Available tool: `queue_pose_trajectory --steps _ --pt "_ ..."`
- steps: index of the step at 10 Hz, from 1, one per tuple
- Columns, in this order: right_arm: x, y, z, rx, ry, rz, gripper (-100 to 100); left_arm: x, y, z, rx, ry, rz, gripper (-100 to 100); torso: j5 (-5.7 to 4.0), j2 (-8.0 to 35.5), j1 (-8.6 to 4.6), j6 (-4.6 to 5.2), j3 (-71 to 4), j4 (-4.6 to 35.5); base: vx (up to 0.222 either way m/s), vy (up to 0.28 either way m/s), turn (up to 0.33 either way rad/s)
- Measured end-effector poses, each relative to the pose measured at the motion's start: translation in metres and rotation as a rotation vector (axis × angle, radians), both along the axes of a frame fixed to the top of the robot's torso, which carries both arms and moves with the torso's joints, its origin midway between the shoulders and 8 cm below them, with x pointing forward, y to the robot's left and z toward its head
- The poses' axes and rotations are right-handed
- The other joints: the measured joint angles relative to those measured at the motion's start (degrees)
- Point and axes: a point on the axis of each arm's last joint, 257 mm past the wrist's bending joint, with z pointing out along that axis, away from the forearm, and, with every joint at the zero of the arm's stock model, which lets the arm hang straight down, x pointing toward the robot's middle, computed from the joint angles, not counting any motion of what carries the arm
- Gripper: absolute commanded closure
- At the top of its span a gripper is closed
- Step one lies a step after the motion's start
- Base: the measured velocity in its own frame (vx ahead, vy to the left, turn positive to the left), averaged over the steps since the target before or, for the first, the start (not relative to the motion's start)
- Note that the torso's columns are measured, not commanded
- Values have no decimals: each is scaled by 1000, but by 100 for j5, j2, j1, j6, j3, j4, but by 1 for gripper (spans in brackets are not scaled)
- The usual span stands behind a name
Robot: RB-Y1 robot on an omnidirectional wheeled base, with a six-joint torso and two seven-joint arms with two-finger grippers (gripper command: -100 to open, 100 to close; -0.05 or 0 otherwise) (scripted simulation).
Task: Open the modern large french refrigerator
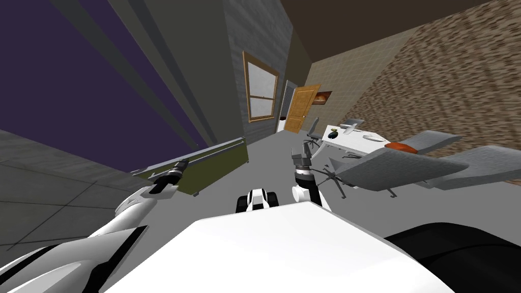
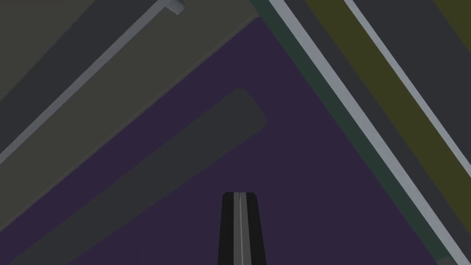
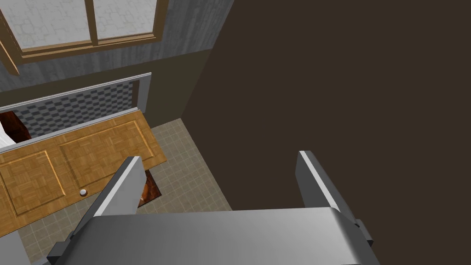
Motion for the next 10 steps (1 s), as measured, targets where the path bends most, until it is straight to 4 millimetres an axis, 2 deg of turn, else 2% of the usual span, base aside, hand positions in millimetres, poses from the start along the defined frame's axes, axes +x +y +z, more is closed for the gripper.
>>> queue_pose_trajectory --steps 3,4,10 --pt "0 0 0 0 0 0 0 -5 17 -1 7 15 31 100 9 -55 20 8 -34 -17 -9 9 12" --pt "0 0 0 0 0 0 0 -5 17 -2 7 15 31 -100 5 -40 10 7 -26 -12 127 -28 66" --pt "0 0 0 0 1 0 0 -23 54 3 10 17 128 -100 4 -19 9 6 -12 -6 219 -87 68"
